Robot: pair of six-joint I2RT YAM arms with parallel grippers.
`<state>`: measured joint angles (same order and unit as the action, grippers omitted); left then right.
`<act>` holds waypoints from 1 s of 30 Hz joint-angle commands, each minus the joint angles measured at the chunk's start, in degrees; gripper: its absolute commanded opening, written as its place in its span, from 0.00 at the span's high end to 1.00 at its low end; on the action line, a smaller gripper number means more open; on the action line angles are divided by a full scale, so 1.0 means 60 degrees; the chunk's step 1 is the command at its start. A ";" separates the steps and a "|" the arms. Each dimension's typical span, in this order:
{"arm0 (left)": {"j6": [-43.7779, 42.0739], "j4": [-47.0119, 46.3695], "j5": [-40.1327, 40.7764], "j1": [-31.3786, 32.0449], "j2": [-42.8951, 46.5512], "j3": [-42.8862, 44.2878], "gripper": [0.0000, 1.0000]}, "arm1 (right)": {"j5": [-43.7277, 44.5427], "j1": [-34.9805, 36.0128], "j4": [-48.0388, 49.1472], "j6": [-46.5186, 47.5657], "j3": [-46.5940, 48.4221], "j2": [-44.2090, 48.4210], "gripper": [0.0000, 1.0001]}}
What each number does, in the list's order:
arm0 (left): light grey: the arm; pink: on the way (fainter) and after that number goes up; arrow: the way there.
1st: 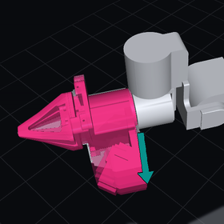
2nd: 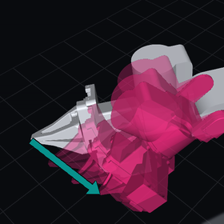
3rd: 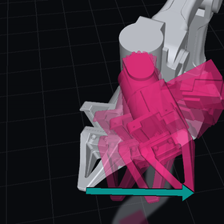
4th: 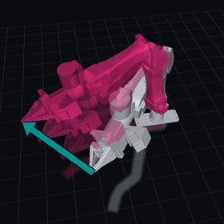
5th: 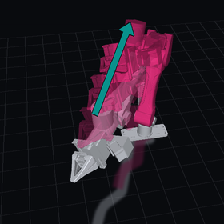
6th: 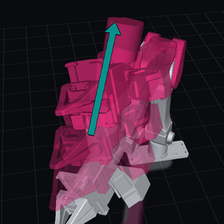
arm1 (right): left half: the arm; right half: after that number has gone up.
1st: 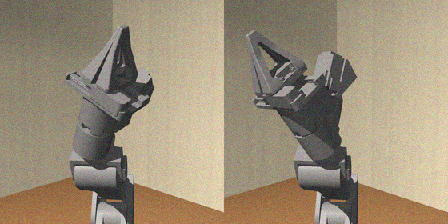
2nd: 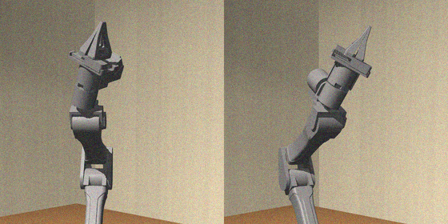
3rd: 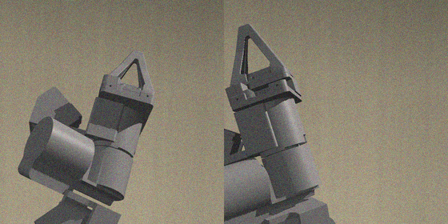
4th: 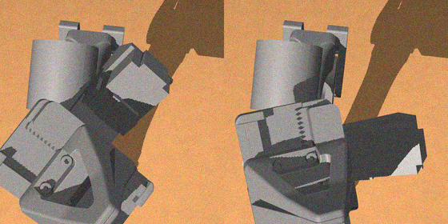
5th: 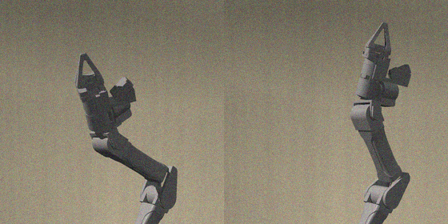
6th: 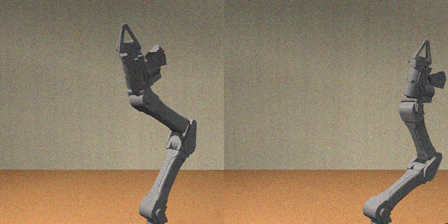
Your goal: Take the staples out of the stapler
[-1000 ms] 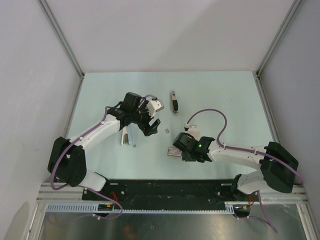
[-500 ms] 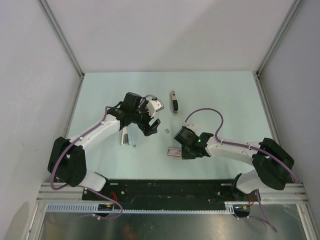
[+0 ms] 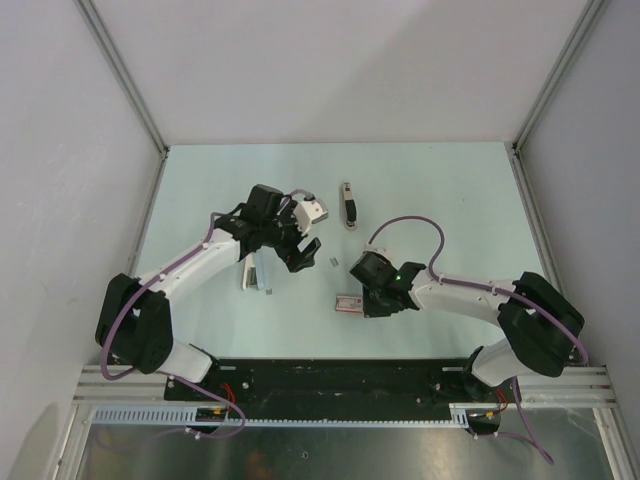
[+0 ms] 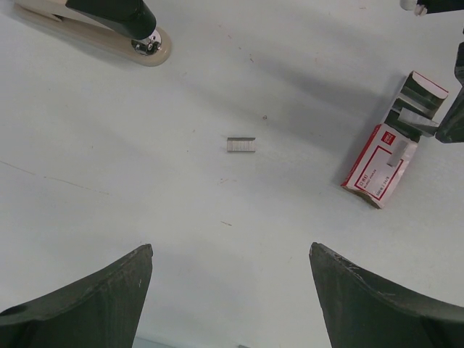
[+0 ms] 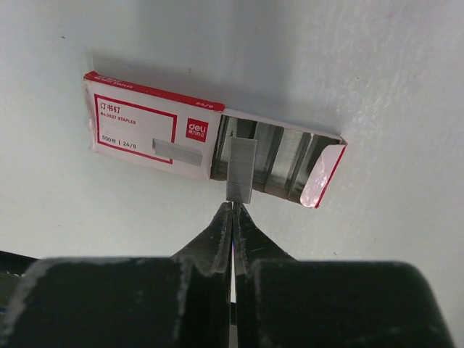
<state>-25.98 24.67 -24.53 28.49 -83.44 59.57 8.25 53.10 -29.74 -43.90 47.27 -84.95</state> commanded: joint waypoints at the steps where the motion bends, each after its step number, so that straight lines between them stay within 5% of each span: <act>1: -0.0281 -0.0091 -0.0012 0.0071 0.0415 0.0032 0.07 | -0.0142 -0.0216 0.0266 0.0273 0.0031 -0.0124 1.00; 25: -0.0328 -0.0089 -0.0118 0.0071 0.0424 -0.0218 0.07 | -0.0548 -0.0320 0.0645 0.0537 0.0355 0.0224 1.00; 30: -0.0327 -0.0098 -0.0149 0.0071 0.0403 -0.0234 0.07 | -0.0441 -0.0423 0.0536 0.0542 0.0394 0.0772 0.91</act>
<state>-26.09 24.71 -24.53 28.49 -83.33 58.65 5.10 51.20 -26.65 -41.39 47.40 -84.38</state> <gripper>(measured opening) 0.932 0.051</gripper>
